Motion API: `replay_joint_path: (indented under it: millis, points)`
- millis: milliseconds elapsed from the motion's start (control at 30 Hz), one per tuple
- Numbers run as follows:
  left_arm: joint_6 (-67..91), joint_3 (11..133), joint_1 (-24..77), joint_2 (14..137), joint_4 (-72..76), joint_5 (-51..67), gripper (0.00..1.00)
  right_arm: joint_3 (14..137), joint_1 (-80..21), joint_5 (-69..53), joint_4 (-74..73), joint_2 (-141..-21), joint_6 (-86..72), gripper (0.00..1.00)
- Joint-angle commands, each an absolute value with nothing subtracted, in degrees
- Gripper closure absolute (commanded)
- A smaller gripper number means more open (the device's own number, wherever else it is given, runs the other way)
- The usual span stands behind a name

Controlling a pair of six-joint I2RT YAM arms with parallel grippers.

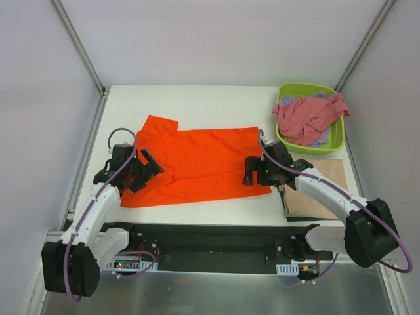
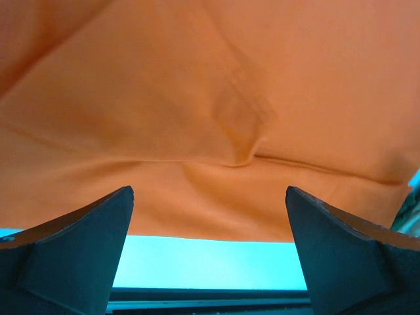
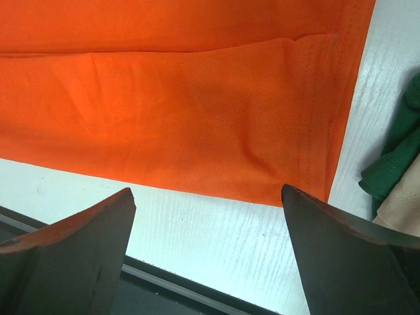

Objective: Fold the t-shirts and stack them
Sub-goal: Fold the flattened tshirt in 1/3 of the way, then grap the side of the flattened tshirt furthest away from the robot with both arms

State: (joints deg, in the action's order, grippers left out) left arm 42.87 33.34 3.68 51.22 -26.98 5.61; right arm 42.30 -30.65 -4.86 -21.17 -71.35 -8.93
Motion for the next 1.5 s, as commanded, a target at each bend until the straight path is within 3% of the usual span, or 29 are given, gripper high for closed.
replay_joint_path:
  millis: [0,267,533,800,967,1200,1467]
  points:
    - [43.16,39.01,10.35,59.83,-21.45,10.46,0.01,44.03,-31.03,-3.69,-20.83,-70.31,-9.67,0.04]
    - [42.89,48.51,16.79,79.08,-17.84,9.93,0.01,45.53,-30.85,-0.36,-22.85,-71.89,-9.23,0.04]
    - [42.19,51.41,17.84,88.41,-13.71,14.4,0.01,47.28,-30.94,2.63,-23.64,-74.7,-8.44,0.04]
    - [40.78,51.06,18.11,89.48,-13.36,14.07,0.01,50.36,-30.76,7.37,-26.01,-76.73,-9.14,0.04]
    - [38.68,53.52,18.11,84.74,-18.18,6.78,0.01,53.96,-30.06,11.95,-26.63,-74.97,-10.19,0.04]
    - [34.28,64.05,15.83,84.45,-23.99,-2.81,0.01,59.67,-27.51,12.13,-25.23,-76.02,-9.59,0.04]
    - [29.98,87.51,6.33,102.28,-29.7,-7.1,0.01,68.2,-26.37,7.38,-24.35,-84.01,-3.61,0.04]
